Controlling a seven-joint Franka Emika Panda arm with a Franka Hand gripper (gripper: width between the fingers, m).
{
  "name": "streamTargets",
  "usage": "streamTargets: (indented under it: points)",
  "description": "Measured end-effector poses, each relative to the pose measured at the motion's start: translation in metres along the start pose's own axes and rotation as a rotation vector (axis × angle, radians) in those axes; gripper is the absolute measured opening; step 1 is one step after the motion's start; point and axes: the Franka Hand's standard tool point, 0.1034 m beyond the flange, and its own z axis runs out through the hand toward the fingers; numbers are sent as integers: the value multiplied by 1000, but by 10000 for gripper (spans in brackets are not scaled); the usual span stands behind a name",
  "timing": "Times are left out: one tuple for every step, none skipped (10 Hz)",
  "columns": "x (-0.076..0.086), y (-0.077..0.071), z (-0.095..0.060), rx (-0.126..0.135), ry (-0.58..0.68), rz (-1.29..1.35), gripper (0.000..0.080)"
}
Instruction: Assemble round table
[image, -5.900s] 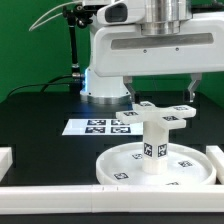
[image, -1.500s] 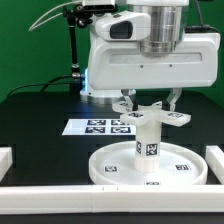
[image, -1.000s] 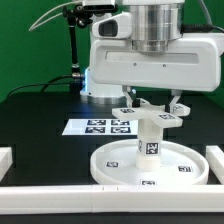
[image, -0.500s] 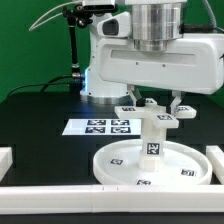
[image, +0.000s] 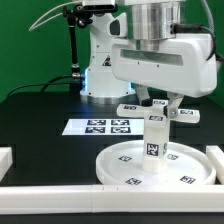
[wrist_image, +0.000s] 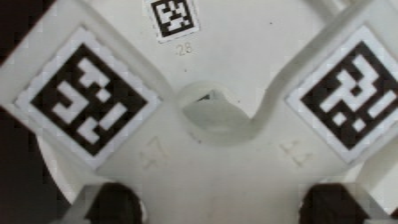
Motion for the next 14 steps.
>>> streamTargets:
  points:
    - [0, 1, 0, 16, -8, 97, 442]
    - [1, 1, 0, 20, -14, 172, 442]
    - [1, 0, 0, 20, -14, 210, 442]
    - [1, 0, 0, 23, -13, 304, 442]
    - [1, 0, 0, 24, -12, 310, 442]
    - [1, 0, 0, 23, -12, 306, 442]
    - [1, 0, 0, 23, -12, 305, 599]
    - [0, -3, -8, 4, -31, 265, 634]
    - [-1, -8, -19, 12, -42, 260, 634]
    - [-3, -11, -29, 23, -50, 259, 646]
    - [-3, -11, -26, 23, -46, 259, 648]
    - [-3, -10, -24, 19, -45, 259, 648]
    - [-3, -10, -24, 20, -45, 259, 648]
    - [-3, -10, -23, 18, -45, 259, 648]
